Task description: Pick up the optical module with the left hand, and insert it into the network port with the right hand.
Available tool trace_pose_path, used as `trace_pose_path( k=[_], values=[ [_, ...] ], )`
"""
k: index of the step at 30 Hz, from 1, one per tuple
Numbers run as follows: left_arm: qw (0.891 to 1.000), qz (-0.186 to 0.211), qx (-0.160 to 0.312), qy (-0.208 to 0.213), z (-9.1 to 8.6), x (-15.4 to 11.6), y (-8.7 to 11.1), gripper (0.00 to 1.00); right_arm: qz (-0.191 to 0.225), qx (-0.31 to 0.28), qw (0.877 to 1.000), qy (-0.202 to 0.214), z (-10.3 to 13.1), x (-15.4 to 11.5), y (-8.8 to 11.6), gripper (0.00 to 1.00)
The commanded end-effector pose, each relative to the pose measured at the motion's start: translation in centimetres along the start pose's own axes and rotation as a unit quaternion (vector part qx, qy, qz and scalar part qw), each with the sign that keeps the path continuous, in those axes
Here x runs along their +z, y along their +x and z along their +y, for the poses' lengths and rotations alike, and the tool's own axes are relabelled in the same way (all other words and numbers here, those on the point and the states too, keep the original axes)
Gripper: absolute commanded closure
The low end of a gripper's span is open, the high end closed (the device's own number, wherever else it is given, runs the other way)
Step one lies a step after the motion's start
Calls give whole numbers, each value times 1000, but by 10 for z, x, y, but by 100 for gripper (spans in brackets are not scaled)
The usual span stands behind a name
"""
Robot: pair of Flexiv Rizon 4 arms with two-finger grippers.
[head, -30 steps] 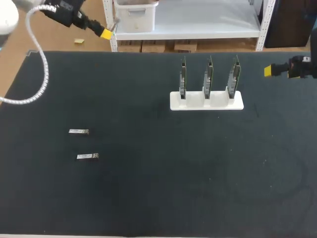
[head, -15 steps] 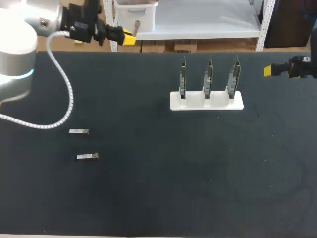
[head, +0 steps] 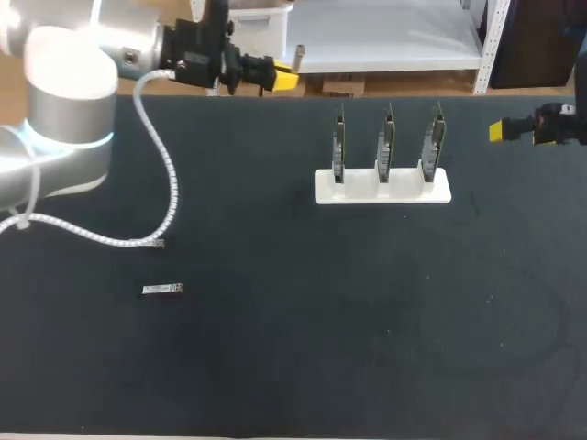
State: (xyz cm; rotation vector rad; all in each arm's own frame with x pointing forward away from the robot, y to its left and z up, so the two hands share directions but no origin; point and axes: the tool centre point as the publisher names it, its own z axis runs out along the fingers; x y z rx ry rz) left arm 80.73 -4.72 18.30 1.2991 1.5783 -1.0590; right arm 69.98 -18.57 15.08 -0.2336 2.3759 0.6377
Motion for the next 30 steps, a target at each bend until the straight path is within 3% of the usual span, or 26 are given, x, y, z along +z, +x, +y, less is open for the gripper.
trace_pose_path(
  k=[1, 8, 12, 14, 30],
  values=[
    [1000, -13, -2, 16, 9, 20, -2, 100, -1, 0, 1000, 2, 1, 0, 0, 0],
    [999, -35, 0, 34, 5, 45, -9, 100, -1, 0, 1000, 2, 1, 0, 0, 0],
    [997, -45, 29, 58, -3, 51, -10, 100, -1, 0, 1000, 2, 1, 0, 0, 0],
    [997, -46, 43, 50, -5, 52, -10, 100, -1, 0, 1000, 2, 1, 0, 0, 0],
    [994, -93, 10, 61, -17, 54, -3, 100, -1, 0, 1000, 2, 1, 0, 0, 0]
  ],
)
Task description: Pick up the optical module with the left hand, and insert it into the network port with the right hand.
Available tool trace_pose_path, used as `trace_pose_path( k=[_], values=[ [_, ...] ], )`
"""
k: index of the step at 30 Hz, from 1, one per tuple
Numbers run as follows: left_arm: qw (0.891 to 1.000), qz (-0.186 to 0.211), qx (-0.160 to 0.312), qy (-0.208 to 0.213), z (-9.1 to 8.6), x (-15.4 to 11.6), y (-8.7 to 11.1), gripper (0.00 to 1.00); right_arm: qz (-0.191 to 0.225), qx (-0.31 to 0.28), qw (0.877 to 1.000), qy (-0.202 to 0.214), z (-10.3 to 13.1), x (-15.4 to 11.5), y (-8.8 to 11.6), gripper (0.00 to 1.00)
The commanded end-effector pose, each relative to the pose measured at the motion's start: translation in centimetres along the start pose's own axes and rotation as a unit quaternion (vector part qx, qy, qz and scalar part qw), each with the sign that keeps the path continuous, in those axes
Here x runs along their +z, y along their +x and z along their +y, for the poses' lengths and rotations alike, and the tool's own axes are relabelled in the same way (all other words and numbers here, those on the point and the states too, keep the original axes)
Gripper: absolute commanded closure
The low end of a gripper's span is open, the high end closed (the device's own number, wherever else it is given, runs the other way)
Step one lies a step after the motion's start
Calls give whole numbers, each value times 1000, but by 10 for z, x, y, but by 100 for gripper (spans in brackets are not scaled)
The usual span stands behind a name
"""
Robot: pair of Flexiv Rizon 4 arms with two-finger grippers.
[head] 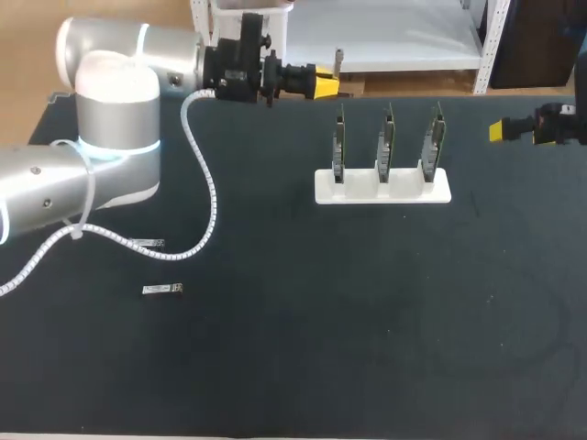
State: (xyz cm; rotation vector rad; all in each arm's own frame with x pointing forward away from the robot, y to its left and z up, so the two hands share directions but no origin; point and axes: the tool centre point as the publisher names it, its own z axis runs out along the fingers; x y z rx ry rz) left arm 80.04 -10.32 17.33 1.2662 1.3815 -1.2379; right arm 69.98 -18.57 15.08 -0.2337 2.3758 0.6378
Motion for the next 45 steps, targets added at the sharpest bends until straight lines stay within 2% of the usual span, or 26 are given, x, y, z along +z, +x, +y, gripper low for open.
trace_pose_path(
  k=[1, 10, 26, 35, 45],
  values=[
    [1000, -8, -2, -1, -6, -1, 4, 100, -1, 0, 1000, 2, 1, 0, 0, 0],
    [1000, -25, 6, -5, -18, -5, 5, 100, -1, 0, 1000, 2, 1, 0, 0, 0],
    [999, -36, 39, -6, -34, 6, 8, 100, -1, 0, 1000, 2, 1, 0, 0, 0],
    [998, -22, 50, -13, -38, 19, 14, 100, -1, 0, 1000, 2, 1, 0, 0, 0],
    [999, -23, 45, -15, -35, 21, 15, 100, -1, 0, 1000, 2, 1, 0, 0, 0]
  ],
)
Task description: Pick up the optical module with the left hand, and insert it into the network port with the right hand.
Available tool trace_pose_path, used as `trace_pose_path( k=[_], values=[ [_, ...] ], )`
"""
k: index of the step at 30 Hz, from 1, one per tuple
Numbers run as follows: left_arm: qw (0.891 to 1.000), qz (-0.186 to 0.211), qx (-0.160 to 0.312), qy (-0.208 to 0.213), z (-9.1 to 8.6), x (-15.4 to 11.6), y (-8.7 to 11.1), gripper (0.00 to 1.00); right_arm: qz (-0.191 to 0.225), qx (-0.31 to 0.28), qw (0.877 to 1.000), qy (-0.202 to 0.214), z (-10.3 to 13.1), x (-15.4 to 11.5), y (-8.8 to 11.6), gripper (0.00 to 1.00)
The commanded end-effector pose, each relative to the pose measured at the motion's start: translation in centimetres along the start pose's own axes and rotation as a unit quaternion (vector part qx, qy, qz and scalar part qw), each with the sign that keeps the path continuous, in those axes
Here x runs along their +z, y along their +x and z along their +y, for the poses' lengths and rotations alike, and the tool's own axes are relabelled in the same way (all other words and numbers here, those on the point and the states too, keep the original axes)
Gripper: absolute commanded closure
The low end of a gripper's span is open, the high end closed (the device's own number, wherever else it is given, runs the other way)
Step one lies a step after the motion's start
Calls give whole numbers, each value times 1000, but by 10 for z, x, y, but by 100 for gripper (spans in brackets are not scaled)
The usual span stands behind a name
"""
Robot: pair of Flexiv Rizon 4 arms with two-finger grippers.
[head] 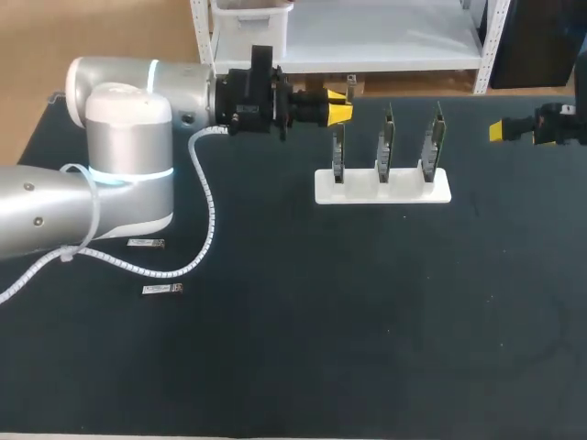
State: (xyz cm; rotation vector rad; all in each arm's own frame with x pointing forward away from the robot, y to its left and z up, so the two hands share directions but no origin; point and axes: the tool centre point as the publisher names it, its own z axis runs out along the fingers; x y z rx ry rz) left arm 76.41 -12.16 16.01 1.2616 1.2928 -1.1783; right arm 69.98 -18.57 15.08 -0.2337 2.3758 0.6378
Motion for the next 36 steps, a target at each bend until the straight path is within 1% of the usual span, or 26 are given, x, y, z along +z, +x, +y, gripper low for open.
trace_pose_path(
  k=[1, 8, 16, 36],
  values=[
    [1000, -1, 1, -3, 0, -1, 1, 100, -1, 0, 1000, 2, 1, 0, 0, 0],
    [1000, 11, 5, 2, 4, -1, 5, 100, -1, 0, 1000, 2, 1, 0, 0, 0],
    [1000, 15, 4, 1, 10, -2, 6, 100, -1, 0, 1000, 2, 1, 0, 0, 0],
    [1000, 13, -5, 4, 15, -7, 7, 100, -1, 0, 1000, 2, 1, 0, 0, 0]
  ],
)
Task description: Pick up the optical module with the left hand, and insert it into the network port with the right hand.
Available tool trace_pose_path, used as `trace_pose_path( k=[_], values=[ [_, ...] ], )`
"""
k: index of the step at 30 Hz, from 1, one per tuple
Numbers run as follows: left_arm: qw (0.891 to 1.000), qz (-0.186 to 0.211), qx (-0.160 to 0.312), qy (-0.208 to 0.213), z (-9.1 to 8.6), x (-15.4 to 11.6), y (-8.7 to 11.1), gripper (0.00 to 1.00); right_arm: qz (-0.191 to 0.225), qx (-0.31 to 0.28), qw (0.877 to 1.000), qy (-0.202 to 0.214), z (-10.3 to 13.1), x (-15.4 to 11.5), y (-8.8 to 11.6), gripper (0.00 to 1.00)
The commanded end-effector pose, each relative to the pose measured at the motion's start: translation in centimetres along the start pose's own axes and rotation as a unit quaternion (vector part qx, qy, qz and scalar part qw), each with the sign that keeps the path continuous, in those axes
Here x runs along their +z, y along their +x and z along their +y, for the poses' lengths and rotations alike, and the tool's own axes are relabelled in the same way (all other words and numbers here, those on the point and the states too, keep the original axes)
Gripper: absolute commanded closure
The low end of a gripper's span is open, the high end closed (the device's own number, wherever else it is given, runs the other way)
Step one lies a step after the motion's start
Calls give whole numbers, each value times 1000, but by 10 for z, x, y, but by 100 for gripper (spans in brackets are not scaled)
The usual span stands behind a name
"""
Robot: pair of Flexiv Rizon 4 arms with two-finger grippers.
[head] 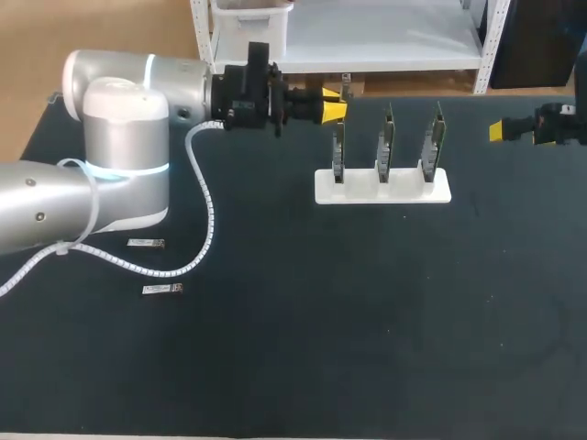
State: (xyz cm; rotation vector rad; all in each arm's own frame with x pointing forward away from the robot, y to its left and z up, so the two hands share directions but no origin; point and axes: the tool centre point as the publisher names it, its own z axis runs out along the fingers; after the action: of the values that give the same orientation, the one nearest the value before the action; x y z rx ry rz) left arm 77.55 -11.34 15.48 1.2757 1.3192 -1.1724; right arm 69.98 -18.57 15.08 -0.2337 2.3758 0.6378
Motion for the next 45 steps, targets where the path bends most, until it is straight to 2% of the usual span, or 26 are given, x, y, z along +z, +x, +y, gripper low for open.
trace_pose_path(
  k=[1, 9, 15, 19, 21, 24, 30, 34, 45],
  values=[
    [1000, 0, 0, 4, 4, 0, 1, 100, -1, 0, 1000, 2, 1, 0, 0, 0],
    [1000, 0, 0, 4, 4, 0, 1, 100, -1, 0, 1000, 2, 1, 0, 0, 0],
    [1000, 0, 0, 4, 4, 0, 1, 100, -1, -80, 996, -48, -3, 1, -34, 0],
    [1000, 0, 0, 4, 4, 0, 1, 100, 15, -171, 976, -135, 10, 3, -56, 0],
    [1000, 0, 0, 4, 4, 0, 1, 100, 22, -208, 965, -160, 16, 6, -65, 0],
    [1000, 0, 0, 4, 4, 0, 1, 100, 43, -266, 937, -223, 30, 13, -77, 0],
    [1000, 0, 0, 4, 4, 0, 1, 100, 71, -325, 901, -279, 55, 33, -92, 0],
    [1000, 0, 0, 4, 4, 0, 1, 100, 78, -352, 882, -305, 75, 46, -97, 0],
    [1000, 0, 0, 4, 4, 0, 1, 100, 89, -379, 859, -332, 110, 74, -96, 0]
  ],
)
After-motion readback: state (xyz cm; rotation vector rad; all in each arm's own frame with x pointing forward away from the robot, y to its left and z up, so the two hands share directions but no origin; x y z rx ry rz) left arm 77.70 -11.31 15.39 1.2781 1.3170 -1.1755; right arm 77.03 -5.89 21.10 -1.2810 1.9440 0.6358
